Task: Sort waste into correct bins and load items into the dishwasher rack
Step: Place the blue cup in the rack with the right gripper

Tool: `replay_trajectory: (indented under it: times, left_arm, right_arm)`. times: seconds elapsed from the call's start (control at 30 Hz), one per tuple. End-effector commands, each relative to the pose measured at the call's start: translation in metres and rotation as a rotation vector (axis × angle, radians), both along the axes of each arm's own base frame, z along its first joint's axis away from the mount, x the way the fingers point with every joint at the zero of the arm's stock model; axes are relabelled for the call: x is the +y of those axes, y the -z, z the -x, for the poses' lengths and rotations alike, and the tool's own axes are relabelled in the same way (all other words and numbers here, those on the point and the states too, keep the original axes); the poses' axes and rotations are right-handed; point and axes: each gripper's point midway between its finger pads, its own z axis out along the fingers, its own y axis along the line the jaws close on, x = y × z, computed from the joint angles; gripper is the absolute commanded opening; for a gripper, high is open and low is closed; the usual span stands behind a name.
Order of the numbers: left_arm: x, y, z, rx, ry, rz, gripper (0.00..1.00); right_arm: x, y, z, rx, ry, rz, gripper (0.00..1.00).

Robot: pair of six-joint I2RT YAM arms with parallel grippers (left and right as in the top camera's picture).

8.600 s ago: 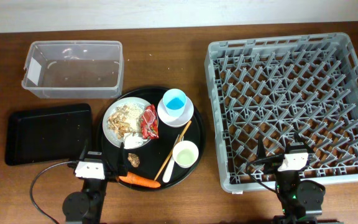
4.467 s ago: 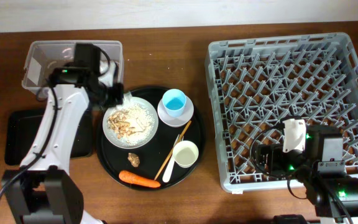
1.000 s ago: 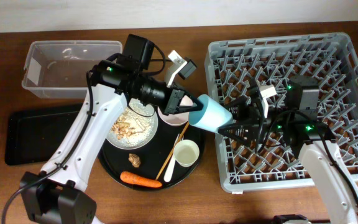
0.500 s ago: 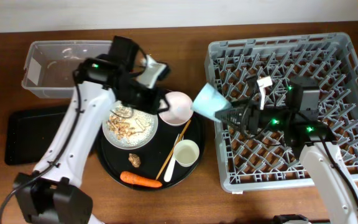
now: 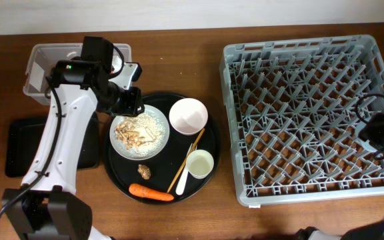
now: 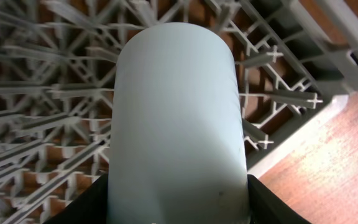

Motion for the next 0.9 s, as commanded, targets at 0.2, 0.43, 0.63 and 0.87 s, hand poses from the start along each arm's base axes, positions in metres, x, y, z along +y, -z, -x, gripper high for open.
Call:
replay_trajectory:
  times: [0.2, 0.43, 0.63, 0.87]
  left_arm:
    - [0.002, 0.0, 0.003, 0.014, -0.013, -0.006, 0.34]
    - [0.001, -0.001, 0.004, 0.015, -0.013, -0.001, 0.5]
    - [-0.071, 0.026, 0.051, 0.182, 0.086, 0.08, 0.54]
    - [-0.126, 0.118, 0.128, 0.32, 0.198, 0.008, 0.38]
  right_arm:
    - [-0.012, 0.027, 0.013, 0.105, 0.061, -0.066, 0.99]
    - [0.074, -0.006, -0.033, -0.233, -0.265, -0.448, 0.99]
    - [0.177, -0.038, -0.026, -0.207, -0.669, -0.379, 0.99]
    - [0.188, -0.035, -0.02, -0.166, -0.695, -0.393, 0.99]
